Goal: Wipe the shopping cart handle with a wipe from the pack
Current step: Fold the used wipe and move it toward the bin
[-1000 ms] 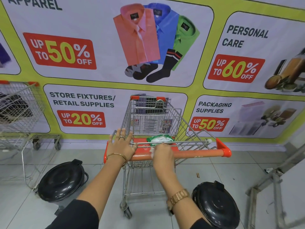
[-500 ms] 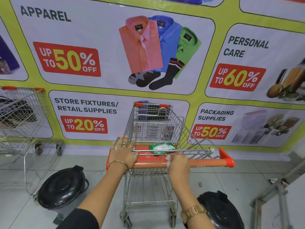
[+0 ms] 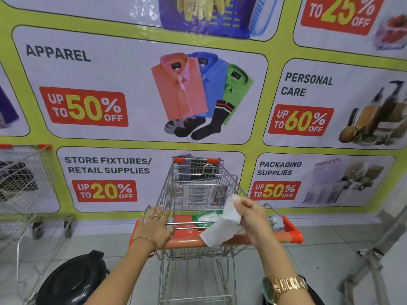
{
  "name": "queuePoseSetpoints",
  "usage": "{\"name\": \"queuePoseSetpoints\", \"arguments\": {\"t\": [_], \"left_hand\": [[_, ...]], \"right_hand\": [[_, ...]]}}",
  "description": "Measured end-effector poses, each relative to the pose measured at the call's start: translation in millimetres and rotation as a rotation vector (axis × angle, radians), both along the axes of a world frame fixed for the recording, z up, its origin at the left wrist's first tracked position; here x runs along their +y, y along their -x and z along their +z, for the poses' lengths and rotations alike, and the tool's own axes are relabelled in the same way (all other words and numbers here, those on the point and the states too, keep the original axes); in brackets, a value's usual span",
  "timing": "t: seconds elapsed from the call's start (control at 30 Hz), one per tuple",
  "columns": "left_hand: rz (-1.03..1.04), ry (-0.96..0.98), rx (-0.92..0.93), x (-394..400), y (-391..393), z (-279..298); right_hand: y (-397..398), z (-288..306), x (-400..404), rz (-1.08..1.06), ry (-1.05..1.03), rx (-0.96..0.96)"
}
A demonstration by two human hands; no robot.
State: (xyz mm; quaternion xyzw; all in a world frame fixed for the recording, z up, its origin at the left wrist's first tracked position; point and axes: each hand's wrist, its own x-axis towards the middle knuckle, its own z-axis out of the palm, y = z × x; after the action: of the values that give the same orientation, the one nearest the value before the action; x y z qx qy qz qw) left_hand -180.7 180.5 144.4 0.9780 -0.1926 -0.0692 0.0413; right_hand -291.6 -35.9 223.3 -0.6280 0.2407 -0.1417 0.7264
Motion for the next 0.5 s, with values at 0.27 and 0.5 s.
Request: {"name": "queuePoseSetpoints", "arguments": {"t": [0.27, 0.5], "left_hand": [[-0.087, 0.032, -0.005, -7, 1, 14], [-0.010, 1.203, 0.781, -100, 26, 101]], "right_hand": [[6, 44, -35, 0.011, -0.335, -0.267], [18, 83, -65, 0.017, -0.463, -0.466]]}}
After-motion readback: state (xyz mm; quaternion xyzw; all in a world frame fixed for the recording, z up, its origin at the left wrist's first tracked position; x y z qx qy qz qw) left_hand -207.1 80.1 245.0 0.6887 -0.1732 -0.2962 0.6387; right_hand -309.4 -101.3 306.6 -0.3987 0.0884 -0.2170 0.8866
